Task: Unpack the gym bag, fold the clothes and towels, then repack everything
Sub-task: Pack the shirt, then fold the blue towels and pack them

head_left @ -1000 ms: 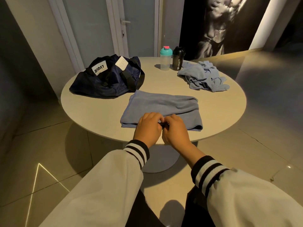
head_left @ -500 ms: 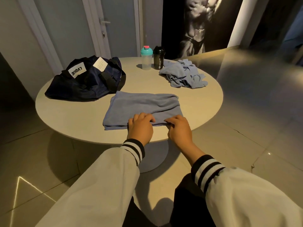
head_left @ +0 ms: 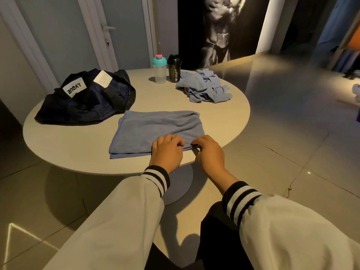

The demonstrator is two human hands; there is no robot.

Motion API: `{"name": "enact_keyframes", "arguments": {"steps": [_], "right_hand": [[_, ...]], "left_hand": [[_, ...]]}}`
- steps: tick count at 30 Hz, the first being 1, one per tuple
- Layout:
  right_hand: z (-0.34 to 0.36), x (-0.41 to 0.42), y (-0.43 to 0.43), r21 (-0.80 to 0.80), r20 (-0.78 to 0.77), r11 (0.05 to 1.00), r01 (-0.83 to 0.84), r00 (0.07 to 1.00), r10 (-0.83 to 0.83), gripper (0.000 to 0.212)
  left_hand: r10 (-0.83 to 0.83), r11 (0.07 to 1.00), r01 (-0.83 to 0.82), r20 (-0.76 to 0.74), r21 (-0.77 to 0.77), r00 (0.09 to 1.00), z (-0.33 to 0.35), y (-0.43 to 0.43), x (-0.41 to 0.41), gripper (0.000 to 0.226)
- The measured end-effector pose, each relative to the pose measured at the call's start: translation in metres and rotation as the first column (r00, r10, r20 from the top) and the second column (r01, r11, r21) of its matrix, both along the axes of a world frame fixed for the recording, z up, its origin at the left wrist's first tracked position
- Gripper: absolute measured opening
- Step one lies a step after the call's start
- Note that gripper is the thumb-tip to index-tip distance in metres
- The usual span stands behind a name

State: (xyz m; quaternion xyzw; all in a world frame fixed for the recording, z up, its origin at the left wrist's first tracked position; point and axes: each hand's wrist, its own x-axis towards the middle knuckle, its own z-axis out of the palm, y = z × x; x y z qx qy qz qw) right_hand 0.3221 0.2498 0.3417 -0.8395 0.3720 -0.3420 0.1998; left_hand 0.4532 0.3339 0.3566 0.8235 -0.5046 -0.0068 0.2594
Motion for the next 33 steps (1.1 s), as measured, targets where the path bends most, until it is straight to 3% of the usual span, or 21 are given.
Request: {"name": "enact_keyframes", "arguments": {"steps": [5,9,15,23,26,29,33], "right_hand": [[0.008,0.001,-0.003,-0.072,-0.172,0.994,0.078,0.981,-0.09,0.019],[0.02,0.013,-0.007,-0.062,-0.103,0.995,0.078,0.991,-0.084,0.022],[0.038,0.031,-0.039,0.114,-0.063,0.991,0.069,0.996,-0.062,0.029],[0.039,0.058,-0.114,0.267,-0.326,0.95,0.163,0.943,-0.07,0.047],[0.037,0.073,-0.136,0.32,-0.368,0.942,0.098,0.929,0.028,0.046],[0.035,0.085,-0.152,0.375,-0.348,0.924,0.075,0.935,0.065,0.043],[0.034,0.098,-0.164,0.41,-0.155,0.912,0.031,0.987,0.036,0.047]], "left_hand": [[-0.049,0.999,0.049,-0.033,0.006,0.998,0.003,0.003,-0.002,0.024],[-0.094,0.995,0.093,-0.038,-0.021,0.995,0.004,0.005,-0.001,0.019],[-0.043,0.996,0.034,-0.112,-0.079,0.993,0.025,-0.019,0.012,0.021],[-0.058,0.998,0.057,-0.137,-0.012,0.989,0.041,-0.101,0.039,0.033],[-0.067,0.997,0.071,-0.095,0.037,0.993,0.026,-0.111,0.039,0.037],[-0.078,0.996,0.078,0.007,0.046,0.997,0.009,-0.108,0.035,0.044],[-0.086,0.996,0.084,0.043,0.044,0.995,0.005,-0.109,0.036,0.05]]}}
